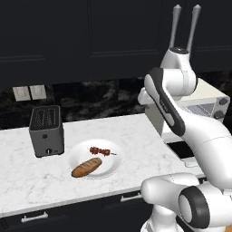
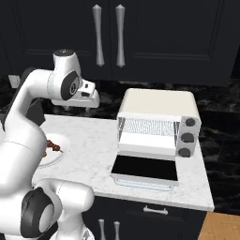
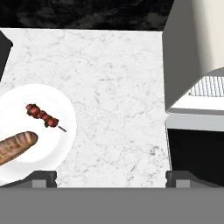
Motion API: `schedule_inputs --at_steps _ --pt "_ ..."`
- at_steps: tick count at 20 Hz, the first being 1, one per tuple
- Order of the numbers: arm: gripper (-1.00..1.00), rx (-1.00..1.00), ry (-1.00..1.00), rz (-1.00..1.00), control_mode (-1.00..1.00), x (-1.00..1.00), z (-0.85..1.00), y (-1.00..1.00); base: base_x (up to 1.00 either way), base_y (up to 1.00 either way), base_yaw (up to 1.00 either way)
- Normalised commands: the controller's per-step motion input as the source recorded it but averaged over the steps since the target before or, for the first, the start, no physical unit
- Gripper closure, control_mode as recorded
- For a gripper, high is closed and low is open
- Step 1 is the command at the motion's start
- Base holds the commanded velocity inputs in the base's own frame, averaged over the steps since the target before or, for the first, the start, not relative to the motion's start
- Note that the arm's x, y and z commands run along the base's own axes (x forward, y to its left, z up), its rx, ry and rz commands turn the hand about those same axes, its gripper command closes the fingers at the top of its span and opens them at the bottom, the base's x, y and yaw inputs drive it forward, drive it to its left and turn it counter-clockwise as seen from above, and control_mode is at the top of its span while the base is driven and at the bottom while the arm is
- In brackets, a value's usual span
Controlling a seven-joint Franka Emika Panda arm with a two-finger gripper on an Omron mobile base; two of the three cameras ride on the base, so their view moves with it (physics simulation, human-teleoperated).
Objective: Pick up the kebab skewer and baguette bread, and place them inside the toaster oven. Close the toaster oven door and start by setting the timer.
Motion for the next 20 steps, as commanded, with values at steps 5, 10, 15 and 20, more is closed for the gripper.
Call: schedule_inputs --at_steps 5,10,15,20 --pt "-1.00 0.00 0.00 0.00 1.00 0.00 0.00 0.00 0.28 -0.10 0.00" --pt "-1.00 0.00 0.00 0.00 1.00 0.00 0.00 0.00 0.07 0.00 0.05" --pt "-1.00 0.00 0.00 0.00 1.00 0.00 0.00 0.00 0.13 0.00 0.03" --pt "-1.00 0.00 0.00 0.00 1.00 0.00 0.00 0.00 0.03 0.00 0.04"
